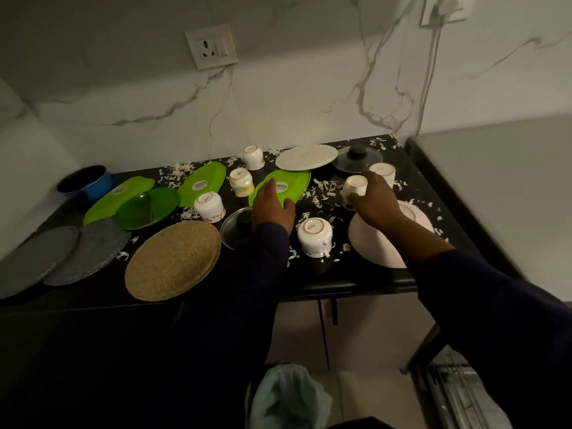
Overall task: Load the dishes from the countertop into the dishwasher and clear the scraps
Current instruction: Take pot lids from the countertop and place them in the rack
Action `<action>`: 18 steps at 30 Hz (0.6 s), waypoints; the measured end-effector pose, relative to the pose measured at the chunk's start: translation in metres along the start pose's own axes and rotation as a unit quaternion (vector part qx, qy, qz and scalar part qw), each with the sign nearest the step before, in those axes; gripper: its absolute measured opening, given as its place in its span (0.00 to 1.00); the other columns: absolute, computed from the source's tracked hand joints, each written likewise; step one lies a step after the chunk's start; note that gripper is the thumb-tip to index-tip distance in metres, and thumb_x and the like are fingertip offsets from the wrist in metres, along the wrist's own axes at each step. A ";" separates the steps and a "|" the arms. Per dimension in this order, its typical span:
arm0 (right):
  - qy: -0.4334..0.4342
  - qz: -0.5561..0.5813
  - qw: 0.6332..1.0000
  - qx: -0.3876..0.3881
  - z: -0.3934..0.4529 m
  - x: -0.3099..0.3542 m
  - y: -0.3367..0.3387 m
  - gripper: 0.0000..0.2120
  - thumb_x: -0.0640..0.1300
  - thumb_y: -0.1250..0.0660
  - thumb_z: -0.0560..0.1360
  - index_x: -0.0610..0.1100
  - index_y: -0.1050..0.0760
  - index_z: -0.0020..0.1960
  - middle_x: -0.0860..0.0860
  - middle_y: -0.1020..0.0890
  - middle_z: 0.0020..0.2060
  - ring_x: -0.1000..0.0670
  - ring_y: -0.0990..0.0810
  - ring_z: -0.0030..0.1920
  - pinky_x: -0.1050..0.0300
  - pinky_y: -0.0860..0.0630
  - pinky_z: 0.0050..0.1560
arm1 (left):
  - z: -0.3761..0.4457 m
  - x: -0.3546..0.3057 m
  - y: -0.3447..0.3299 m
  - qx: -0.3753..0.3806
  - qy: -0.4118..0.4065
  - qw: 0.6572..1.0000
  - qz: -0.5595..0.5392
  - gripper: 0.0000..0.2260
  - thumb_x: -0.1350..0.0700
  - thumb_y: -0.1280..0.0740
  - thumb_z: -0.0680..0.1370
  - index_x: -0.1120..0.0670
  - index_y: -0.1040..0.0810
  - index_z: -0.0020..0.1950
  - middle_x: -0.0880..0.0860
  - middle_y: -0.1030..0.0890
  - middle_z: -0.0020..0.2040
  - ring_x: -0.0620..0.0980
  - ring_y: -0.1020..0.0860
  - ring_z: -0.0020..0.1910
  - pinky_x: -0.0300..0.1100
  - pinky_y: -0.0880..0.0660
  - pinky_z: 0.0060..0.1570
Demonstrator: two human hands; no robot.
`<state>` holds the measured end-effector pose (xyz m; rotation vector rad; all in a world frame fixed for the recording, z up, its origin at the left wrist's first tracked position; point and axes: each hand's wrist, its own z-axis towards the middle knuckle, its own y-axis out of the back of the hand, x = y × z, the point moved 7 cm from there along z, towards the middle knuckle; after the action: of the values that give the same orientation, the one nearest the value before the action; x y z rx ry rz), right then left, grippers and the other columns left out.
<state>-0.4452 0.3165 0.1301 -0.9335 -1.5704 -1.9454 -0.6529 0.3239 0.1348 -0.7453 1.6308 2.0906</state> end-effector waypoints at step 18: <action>0.059 -0.017 0.990 0.129 0.030 0.051 -0.103 0.31 0.45 0.33 0.73 0.39 0.40 0.73 0.41 0.32 0.69 0.43 0.30 0.67 0.52 0.34 0.64 | 0.041 0.119 0.001 0.093 0.093 0.988 0.079 0.26 0.56 0.39 0.78 0.61 0.43 0.73 0.61 0.36 0.72 0.58 0.38 0.71 0.47 0.43 0.70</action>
<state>-0.5464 0.3730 0.1051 -0.6765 -1.7256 -1.7333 -0.7542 0.3603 0.0698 -0.7892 2.0148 1.9862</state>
